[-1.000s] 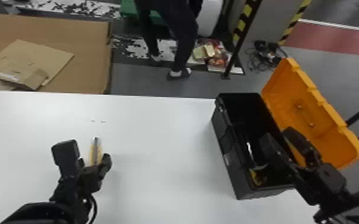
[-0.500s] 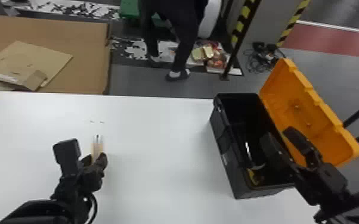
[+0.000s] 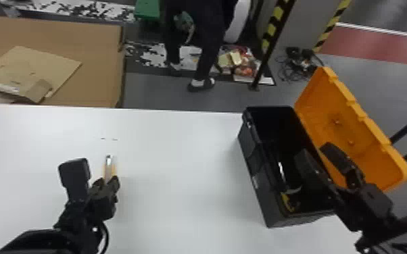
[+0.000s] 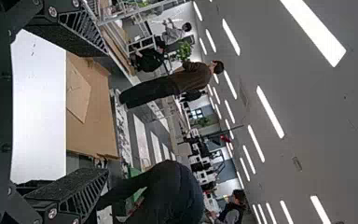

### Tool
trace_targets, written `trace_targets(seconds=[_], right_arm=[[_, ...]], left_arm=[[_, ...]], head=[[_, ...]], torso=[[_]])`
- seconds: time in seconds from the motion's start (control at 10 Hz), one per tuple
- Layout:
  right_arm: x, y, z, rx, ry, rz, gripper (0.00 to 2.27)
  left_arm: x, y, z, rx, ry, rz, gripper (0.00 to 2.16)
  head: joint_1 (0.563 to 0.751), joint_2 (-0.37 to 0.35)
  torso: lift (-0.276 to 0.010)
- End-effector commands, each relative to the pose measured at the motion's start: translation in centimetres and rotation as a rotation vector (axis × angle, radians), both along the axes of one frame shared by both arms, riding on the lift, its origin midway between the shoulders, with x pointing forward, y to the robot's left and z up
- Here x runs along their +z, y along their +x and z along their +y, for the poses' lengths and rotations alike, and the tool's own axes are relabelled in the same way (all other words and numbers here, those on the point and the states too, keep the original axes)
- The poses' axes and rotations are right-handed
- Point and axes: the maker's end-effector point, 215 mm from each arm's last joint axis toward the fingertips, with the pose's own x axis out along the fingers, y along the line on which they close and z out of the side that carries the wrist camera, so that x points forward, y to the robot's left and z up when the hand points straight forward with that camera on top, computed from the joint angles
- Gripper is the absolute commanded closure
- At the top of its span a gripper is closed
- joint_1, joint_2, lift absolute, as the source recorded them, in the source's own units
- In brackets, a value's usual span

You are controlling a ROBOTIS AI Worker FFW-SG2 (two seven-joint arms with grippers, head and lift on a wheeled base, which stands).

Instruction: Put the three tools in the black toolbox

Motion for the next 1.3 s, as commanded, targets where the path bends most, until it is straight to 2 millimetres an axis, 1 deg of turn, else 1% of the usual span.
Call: trace_targets(seconds=[0.0,0.2,0.3,0.4,0.6,0.7,0.8,1.0,1.1,1.2], right_arm=[[-0.1,0.0,-0.1,-0.002,0.0,0.001,0.13],[-0.2,0.2,-0.2,-0.004,-0.001,0.001,0.13],[-0.2,0.2,-0.2,-0.005,0.0,0.001,0.13],[-0.4,0.2,0.0,-0.002,0.001,0.005,0.13],[-0.5,0.2,0.5,0.007,0.007,0.013,0.13],[-0.7,0.1,0.8,0.015,0.012,0.024,0.13],[-0.6,0.2,0.9,0.017,0.014,0.023,0.13],[-1.1,0.1,1.0,0.024,0.03,0.044,0.13],[-1.1,-0.1,1.5,0.043,0.052,0.044,0.13],[-1.3,-0.3,2.0,0.059,0.073,0.053,0.13]], left_arm=[[2.2,0.3,-0.8,-0.016,-0.009,-0.023,1.02],[4.7,-0.1,-2.1,-0.059,-0.022,-0.035,1.02],[6.1,-0.4,-3.2,-0.111,-0.039,-0.03,1.02],[6.6,-1.4,-4.3,-0.192,-0.081,0.008,1.02],[7.4,-2.1,-4.5,-0.3,-0.172,0.064,1.02],[8.3,-1.9,-4.7,-0.334,-0.218,0.057,1.02],[8.8,-2.2,-5.1,-0.368,-0.276,0.059,1.02],[10.4,-3.1,-5.9,-0.429,-0.427,0.074,1.02],[11.2,-3.7,-6.2,-0.46,-0.496,0.079,1.02],[12.5,-3.8,-6.2,-0.481,-0.559,0.06,1.02]], head=[[0.695,-0.212],[0.695,-0.228],[0.695,-0.234],[0.695,-0.251],[0.695,-0.284],[0.695,-0.291],[0.695,-0.289],[0.695,-0.292],[0.695,-0.299],[0.695,-0.3]], torso=[[-0.055],[-0.055],[-0.055],[-0.055],[-0.055],[-0.055],[-0.055],[-0.055],[-0.055],[-0.055]])
